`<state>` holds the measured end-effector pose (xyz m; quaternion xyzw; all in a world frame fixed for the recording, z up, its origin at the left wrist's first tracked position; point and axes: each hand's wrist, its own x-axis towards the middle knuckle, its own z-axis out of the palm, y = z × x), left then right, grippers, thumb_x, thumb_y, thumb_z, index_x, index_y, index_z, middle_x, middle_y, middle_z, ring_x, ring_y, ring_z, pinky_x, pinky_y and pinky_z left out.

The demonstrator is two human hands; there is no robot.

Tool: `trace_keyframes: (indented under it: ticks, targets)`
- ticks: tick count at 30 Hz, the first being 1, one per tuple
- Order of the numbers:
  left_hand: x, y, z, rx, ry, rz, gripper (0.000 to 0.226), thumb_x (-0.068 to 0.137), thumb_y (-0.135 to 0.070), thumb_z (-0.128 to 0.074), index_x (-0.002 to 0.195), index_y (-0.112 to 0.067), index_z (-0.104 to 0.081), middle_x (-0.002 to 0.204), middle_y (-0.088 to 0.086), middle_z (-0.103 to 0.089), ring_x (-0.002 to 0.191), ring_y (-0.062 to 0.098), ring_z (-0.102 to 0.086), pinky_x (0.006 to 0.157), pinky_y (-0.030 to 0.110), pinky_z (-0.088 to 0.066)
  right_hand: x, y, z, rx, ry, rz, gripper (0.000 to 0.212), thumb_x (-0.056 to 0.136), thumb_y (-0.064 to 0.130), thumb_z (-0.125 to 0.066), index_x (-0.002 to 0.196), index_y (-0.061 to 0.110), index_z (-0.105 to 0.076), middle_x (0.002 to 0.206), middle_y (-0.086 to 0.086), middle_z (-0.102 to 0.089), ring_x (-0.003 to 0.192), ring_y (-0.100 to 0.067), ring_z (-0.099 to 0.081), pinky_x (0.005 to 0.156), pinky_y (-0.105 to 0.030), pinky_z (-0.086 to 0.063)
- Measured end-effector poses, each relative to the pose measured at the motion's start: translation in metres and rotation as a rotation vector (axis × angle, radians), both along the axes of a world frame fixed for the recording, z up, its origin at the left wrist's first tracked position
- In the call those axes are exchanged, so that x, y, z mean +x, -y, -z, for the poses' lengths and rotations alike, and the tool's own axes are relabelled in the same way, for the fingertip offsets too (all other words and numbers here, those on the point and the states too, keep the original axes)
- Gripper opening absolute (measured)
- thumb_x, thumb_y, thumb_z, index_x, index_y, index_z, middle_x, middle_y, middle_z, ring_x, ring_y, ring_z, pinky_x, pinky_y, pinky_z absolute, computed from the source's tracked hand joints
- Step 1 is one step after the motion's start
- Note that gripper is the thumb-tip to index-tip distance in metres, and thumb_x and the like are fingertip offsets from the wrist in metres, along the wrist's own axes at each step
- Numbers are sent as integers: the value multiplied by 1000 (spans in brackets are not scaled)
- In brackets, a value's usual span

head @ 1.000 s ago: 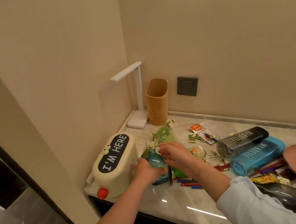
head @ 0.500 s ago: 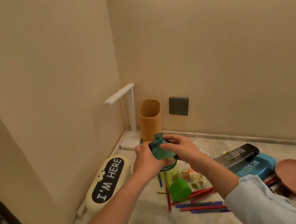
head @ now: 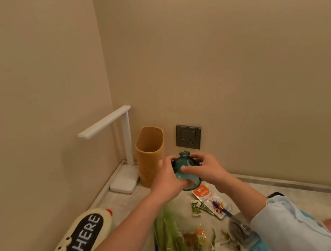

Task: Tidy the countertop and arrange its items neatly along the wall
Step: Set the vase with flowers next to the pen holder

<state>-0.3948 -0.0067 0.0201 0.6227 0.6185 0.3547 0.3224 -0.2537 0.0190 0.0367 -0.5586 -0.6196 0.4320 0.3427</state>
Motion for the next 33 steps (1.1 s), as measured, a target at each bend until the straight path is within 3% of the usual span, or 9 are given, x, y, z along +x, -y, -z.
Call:
trace_keyframes:
  ticks: [5, 10, 12, 19, 22, 24, 33]
  targets:
    - [2, -47, 23, -51, 15, 63, 86, 72, -18, -81, 141, -28, -32, 142, -3, -38, 127, 15, -45, 106, 34, -44, 8, -46, 22, 39, 2, 43, 49, 76, 22, -80, 120, 16, -59, 111, -1, -60, 100, -15, -58, 81, -26, -53]
    - [5, -77, 48, -167, -135, 104, 81, 81, -8, -70, 147, -22, -25, 146, 3, -38, 135, 21, -39, 104, 28, -37, 11, -78, 50, 47, 11, 118, 52, 73, 23, -82, 120, 18, -59, 113, -2, -61, 104, -21, -60, 92, -41, -55]
    - [7, -85, 56, -248, -212, 109, 83, 82, -11, -70, 149, -21, -23, 149, 5, -37, 136, 23, -40, 106, 33, -39, 10, -86, 60, 49, 14, 126, 51, 72, 24, -82, 118, 19, -60, 112, -2, -62, 104, -21, -60, 91, -42, -55]
    - [2, -93, 80, -456, -609, 184, 52, 86, -42, -59, 132, -17, -53, 134, 6, -47, 122, 24, -48, 97, 34, -46, 0, -98, 74, 52, 8, 133, 51, 74, 21, -81, 119, 17, -57, 111, 1, -60, 103, -17, -57, 90, -35, -53]
    - [-1, -94, 82, -488, -553, 175, 35, 87, -42, -57, 109, -18, -68, 106, 2, -64, 102, 21, -61, 81, 32, -51, -6, -101, 79, 55, 9, 125, 52, 75, 20, -81, 120, 16, -57, 111, 0, -60, 104, -17, -57, 89, -32, -52]
    - [-1, -95, 81, -511, -476, 163, 28, 88, -40, -56, 100, -19, -71, 96, 0, -70, 90, 18, -66, 79, 35, -55, -11, -103, 82, 48, 16, 125, 52, 75, 21, -81, 122, 17, -57, 112, 1, -61, 105, -17, -57, 90, -34, -52]
    - [-5, -94, 83, -482, -348, 136, 24, 85, -33, -53, 100, -21, -68, 98, 3, -70, 90, 20, -64, 86, 43, -55, -22, -104, 90, 21, 6, 119, 55, 77, 19, -80, 126, 14, -56, 114, 1, -59, 103, -13, -54, 86, -25, -48]
